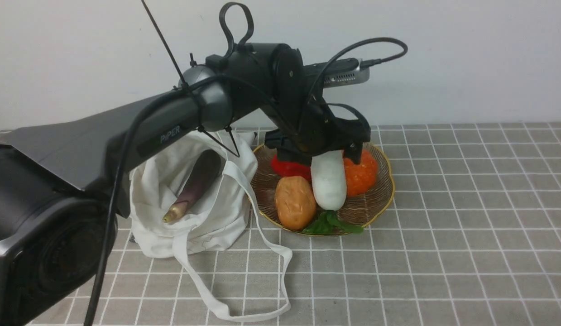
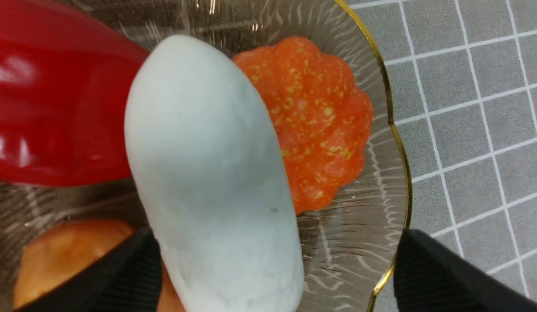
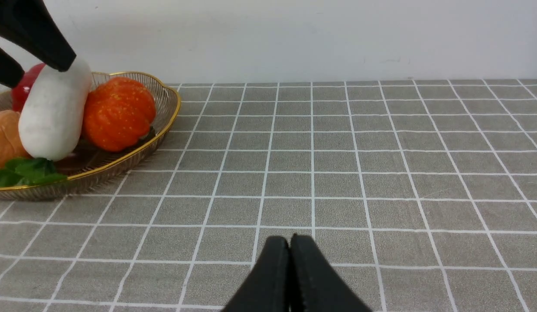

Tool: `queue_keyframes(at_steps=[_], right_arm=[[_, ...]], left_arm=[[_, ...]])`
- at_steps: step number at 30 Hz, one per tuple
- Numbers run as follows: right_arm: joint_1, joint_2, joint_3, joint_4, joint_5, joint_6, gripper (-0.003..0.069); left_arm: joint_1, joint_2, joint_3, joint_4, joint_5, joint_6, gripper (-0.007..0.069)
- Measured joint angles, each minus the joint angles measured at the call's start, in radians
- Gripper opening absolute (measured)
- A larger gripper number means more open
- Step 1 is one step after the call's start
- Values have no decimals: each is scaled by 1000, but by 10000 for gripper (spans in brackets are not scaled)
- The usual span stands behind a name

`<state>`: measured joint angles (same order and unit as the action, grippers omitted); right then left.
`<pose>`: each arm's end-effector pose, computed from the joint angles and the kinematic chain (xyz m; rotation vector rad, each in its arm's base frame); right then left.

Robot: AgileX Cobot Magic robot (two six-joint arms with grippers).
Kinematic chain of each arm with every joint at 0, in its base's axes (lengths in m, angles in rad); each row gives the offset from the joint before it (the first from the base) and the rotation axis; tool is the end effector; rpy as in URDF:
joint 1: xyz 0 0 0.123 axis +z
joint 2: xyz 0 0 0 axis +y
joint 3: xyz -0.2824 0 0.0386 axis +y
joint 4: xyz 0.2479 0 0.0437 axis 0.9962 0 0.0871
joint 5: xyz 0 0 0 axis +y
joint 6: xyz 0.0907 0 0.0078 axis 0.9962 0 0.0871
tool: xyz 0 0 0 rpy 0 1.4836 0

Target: Take vegetables from bag on grey coffee tablecloth place on plate.

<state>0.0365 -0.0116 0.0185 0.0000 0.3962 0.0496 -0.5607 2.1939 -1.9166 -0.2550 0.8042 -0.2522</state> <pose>0.0518 0.0019 0.1719 0.0124 1.8871 0.0589 0.4116 -0.2780 0.2297 0.2449 2.6316 -0.5969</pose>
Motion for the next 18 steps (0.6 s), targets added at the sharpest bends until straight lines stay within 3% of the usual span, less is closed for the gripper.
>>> queue_keyframes(at_steps=[3,5,8,9,11,15,18], right_arm=[[0,0,0,0,0,0,-15],[0,0,0,0,0,0,-15],[0,0,0,0,0,0,-15],[0,0,0,0,0,0,-15],[0,0,0,0,0,0,-15],[0,0,0,0,0,0,-15],[0,0,0,0,0,0,-15]], left_arm=[[0,-18,0,17,1,-1,677],[0,-68,0,57,8,-1,630],[0,-174,0,139,57,22,470],[0,-182,0,151,68,25,456],[0,-291,0,227,155,62,282],[0,-445,-4,365,356,90,36],[0,-538,1,432,432,112,1]])
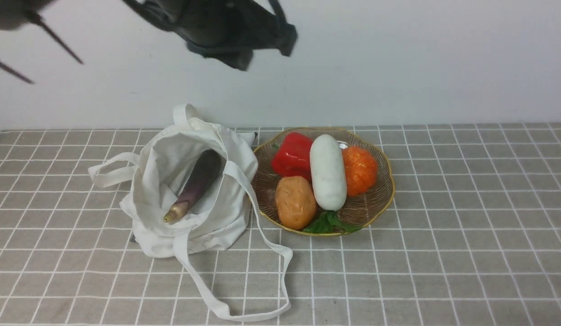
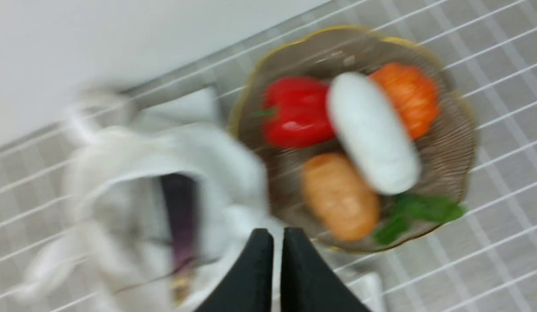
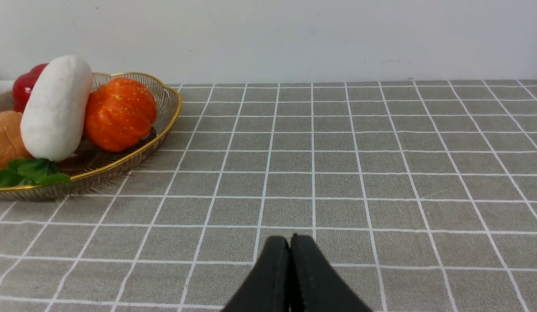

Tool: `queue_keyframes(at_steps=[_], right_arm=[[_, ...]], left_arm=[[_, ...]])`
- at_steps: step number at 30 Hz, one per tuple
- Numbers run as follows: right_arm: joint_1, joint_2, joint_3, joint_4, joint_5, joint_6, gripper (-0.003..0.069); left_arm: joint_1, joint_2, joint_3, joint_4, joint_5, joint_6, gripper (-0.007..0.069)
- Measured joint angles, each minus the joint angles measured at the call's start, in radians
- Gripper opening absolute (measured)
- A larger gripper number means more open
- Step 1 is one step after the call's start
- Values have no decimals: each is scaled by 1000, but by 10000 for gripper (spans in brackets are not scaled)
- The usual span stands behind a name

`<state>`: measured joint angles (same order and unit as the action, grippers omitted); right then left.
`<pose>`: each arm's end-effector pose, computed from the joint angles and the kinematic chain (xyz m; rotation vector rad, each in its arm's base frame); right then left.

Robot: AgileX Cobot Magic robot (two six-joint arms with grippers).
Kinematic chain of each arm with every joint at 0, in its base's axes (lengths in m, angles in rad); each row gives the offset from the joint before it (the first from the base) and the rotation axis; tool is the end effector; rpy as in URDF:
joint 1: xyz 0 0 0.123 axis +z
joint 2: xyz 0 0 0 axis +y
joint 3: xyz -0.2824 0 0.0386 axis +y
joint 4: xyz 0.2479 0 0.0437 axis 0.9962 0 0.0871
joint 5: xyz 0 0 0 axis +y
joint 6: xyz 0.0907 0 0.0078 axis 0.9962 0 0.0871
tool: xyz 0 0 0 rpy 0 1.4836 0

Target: Take vegetables from bag on grey coffee tablecloth place on plate.

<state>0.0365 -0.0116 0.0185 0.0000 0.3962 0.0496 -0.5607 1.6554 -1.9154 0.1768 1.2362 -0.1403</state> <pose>0.0518 0.0019 0.1719 0.0124 1.8871 0.0589 0.3023 -0.1720 0.4376 0.5077 2.3864 -0.0817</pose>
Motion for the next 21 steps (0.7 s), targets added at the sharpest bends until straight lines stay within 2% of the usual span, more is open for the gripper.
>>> queue_keyframes(at_steps=[7,15,19,21], right_arm=[[0,0,0,0,0,0,-15],[0,0,0,0,0,0,-15],[0,0,0,0,0,0,-15],[0,0,0,0,0,0,-15]], left_arm=[[0,-217,177,-11,16,29,-5],[0,-644,712,-108,14,-20,-5],[0,-881,1011,-212,-132,-34,-5],[0,-1054,1212,-252,-324,-35,-5]])
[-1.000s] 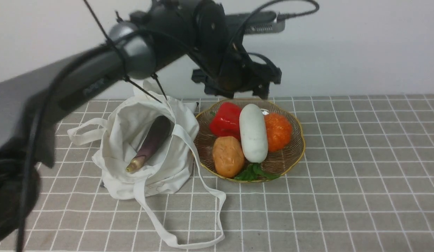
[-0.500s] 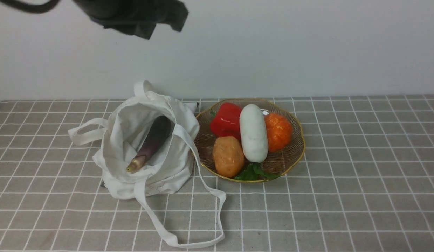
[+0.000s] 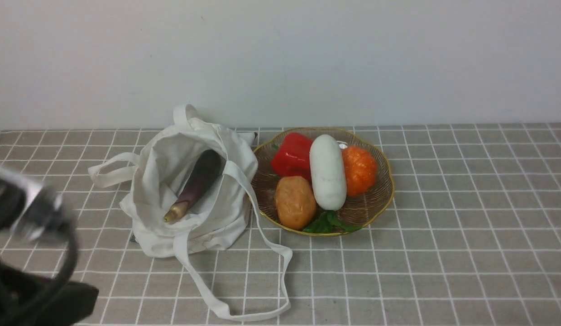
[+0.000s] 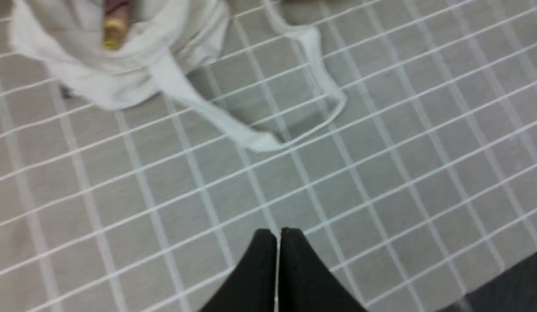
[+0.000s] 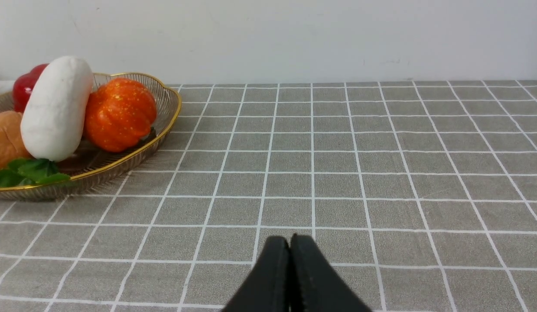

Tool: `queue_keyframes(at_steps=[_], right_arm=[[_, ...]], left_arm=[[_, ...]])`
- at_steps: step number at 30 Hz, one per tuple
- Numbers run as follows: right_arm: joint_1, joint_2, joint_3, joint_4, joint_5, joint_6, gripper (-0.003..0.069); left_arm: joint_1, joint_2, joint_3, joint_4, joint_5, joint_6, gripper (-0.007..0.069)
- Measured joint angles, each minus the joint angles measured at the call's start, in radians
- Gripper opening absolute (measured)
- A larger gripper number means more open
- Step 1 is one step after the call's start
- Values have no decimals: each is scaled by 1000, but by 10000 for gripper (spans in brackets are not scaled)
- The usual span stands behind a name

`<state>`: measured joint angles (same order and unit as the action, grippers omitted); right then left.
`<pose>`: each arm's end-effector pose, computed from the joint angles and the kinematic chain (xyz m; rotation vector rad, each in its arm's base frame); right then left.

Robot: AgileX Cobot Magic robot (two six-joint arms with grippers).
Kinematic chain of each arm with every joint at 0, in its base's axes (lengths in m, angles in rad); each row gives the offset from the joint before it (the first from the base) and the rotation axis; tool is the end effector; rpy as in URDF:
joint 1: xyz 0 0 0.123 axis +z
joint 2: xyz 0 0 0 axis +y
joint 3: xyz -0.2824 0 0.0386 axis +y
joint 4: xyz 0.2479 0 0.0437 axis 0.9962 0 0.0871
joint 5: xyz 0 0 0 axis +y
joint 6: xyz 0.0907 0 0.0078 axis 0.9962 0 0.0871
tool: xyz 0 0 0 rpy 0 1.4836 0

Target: Take vegetables from bag on grey coffee tablecloth place on plate.

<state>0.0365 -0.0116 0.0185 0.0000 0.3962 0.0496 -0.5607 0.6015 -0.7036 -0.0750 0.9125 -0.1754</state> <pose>0.0518 0.0019 0.1719 0.0124 1.8871 0.0589 0.0812 -0.0574 0.3232 0.4255 2.2978 -0.4666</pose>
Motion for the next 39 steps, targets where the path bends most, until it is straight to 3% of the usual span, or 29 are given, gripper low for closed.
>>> queue_keyframes(at_steps=[7,13,23,28,33,34,39], right_arm=[[0,0,0,0,0,0,-15],[0,0,0,0,0,0,-15],[0,0,0,0,0,0,-15],[0,0,0,0,0,0,-15],[0,0,0,0,0,0,-15],[0,0,0,0,0,0,-15],[0,0,0,0,0,0,-15]], left_arm=[[0,-432,374,0,-369,4,-5],[0,-608,497,2,-396,8,-5],[0,-615,525,32,-398,8,-5],[9,-615,590,110,-478,13,-5],[131,-615,663,117,-531,35,-5],[214,-615,685,117,-531,64,-5],[417,-615,725,118,-547,110,-5]])
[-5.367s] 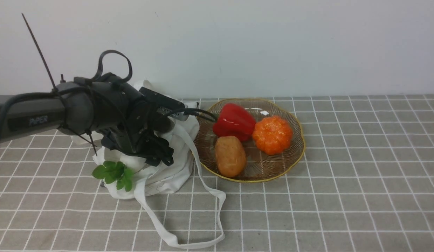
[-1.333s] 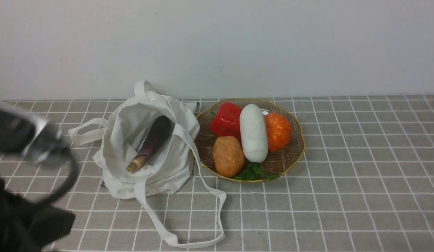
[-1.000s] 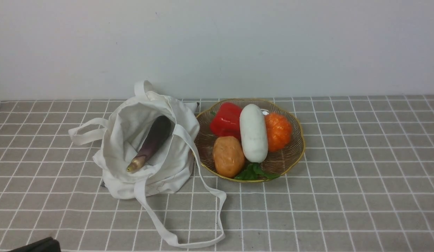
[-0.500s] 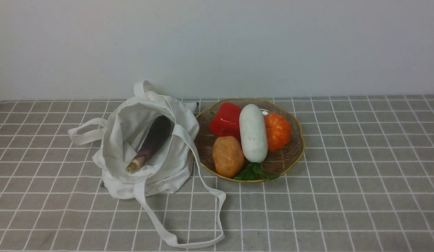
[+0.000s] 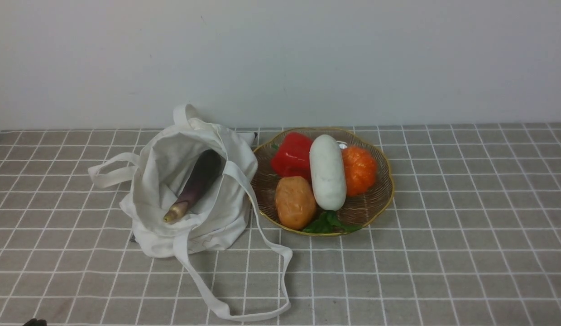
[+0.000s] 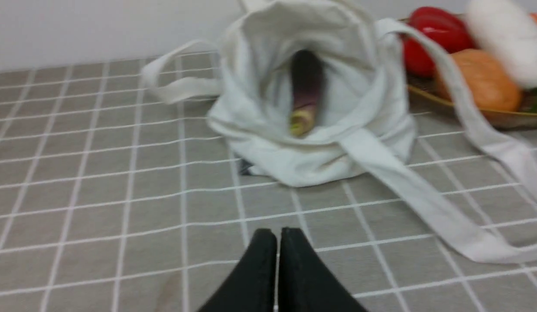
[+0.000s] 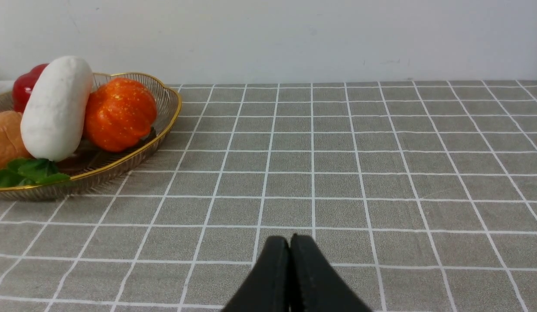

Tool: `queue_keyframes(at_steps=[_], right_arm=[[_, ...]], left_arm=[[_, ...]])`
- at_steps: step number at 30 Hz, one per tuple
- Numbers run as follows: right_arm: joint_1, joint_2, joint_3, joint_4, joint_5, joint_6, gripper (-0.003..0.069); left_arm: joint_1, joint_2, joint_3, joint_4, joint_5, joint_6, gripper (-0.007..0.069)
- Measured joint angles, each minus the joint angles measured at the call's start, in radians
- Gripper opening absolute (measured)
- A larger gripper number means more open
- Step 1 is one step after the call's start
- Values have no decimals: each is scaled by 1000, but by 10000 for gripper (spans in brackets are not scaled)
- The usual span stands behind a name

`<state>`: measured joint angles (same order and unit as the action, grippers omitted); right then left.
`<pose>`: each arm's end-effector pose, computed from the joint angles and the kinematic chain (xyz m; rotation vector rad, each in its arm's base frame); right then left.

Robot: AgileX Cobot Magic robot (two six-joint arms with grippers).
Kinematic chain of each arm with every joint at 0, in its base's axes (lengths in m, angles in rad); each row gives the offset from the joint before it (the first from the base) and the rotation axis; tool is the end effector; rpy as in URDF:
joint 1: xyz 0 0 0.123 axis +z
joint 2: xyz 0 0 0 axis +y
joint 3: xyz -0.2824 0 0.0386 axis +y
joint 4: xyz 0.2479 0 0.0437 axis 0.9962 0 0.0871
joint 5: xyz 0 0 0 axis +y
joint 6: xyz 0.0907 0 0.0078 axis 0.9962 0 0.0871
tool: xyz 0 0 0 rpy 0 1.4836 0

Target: Take vegetables from bag on grey coffee tablecloth place on plate.

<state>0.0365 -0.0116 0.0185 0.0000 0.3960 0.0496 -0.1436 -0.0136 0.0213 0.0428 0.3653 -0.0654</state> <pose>0.0518 0.0019 0.1719 0.0124 1.8869 0.0589 0.0523 -0.0061 0.1738 0.0991 1.8549 -0.1032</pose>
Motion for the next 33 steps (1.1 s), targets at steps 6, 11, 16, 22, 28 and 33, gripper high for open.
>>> queue_keyframes(at_steps=[6,11,16,22,28,33], right_arm=[[0,0,0,0,0,0,-15],[0,0,0,0,0,0,-15],[0,0,0,0,0,0,-15],[0,0,0,0,0,0,-15],[0,0,0,0,0,0,-15],[0,0,0,0,0,0,-15]], left_arm=[[139,0,8,0,-22,5,-5],[146,0,8,0,-15,6,-5],[146,0,8,0,10,7,-5],[89,0,8,0,11,16,-5],[63,0,8,0,12,22,-5],[63,0,8,0,12,23,-5]])
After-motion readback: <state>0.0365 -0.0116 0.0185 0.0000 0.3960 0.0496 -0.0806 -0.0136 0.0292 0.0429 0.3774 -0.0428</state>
